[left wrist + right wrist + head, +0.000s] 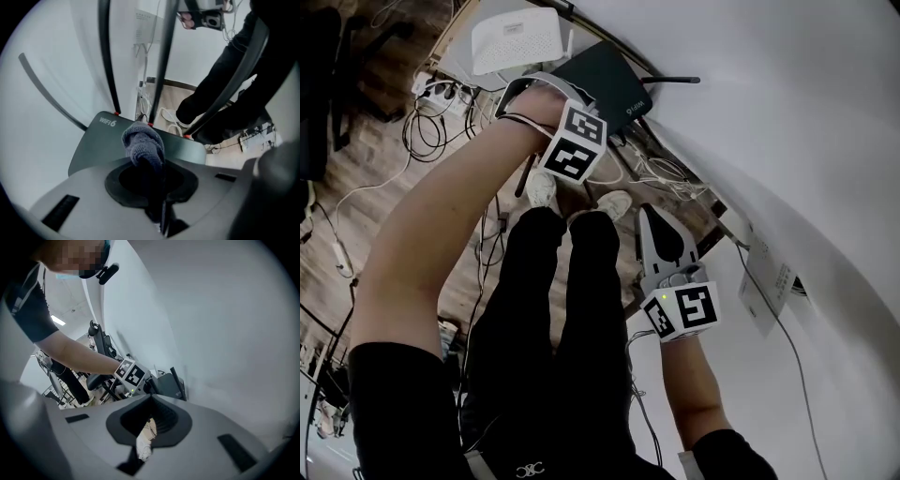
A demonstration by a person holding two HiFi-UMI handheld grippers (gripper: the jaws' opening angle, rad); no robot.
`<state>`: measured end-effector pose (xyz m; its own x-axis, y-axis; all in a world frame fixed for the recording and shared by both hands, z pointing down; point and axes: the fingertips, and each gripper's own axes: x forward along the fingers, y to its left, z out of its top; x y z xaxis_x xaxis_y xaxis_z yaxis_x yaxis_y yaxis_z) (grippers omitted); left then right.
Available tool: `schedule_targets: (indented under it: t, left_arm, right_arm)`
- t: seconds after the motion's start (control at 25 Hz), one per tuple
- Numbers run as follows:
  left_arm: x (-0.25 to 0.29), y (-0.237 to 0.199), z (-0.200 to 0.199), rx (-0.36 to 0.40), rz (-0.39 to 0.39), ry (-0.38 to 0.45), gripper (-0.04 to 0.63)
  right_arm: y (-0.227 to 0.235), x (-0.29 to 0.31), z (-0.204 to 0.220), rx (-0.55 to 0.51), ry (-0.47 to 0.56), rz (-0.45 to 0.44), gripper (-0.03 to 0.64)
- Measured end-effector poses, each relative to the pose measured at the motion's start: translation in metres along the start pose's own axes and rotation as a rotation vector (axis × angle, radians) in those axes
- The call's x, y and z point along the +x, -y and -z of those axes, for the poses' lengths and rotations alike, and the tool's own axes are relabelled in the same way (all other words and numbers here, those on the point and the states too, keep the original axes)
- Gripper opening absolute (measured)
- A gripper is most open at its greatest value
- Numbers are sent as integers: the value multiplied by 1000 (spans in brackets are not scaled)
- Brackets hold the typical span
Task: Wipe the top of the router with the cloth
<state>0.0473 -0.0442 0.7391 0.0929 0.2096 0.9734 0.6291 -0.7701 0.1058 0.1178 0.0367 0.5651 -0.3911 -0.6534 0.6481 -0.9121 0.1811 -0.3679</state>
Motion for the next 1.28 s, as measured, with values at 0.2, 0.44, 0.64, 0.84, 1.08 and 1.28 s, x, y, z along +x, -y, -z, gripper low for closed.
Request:
schedule_targets:
  t: [0.2, 0.44, 0.64, 0.84, 1.08, 1.28]
  left_arm:
    - [0, -33, -6, -162, -34, 60, 51]
    - [-1, -68, -12, -270, -84, 95, 52]
    - [-4, -96, -5, -435, -155, 97, 52]
    - [-7, -109, 7, -546, -213, 132, 48]
    - [-10, -91, 14, -528, -151, 175, 48]
    - [-12, -71, 26, -559, -141, 210, 48]
  right_arm:
    - [4, 1, 0, 3, -2, 5, 0]
    - [-1, 3, 3, 4, -15, -2, 0]
    - [3, 3, 3, 12, -14, 6, 0]
    - [8, 6, 3, 21, -8, 16, 0]
    - [6, 9, 3, 18, -14, 8, 0]
    - [4, 10, 1, 10, -12, -6, 0]
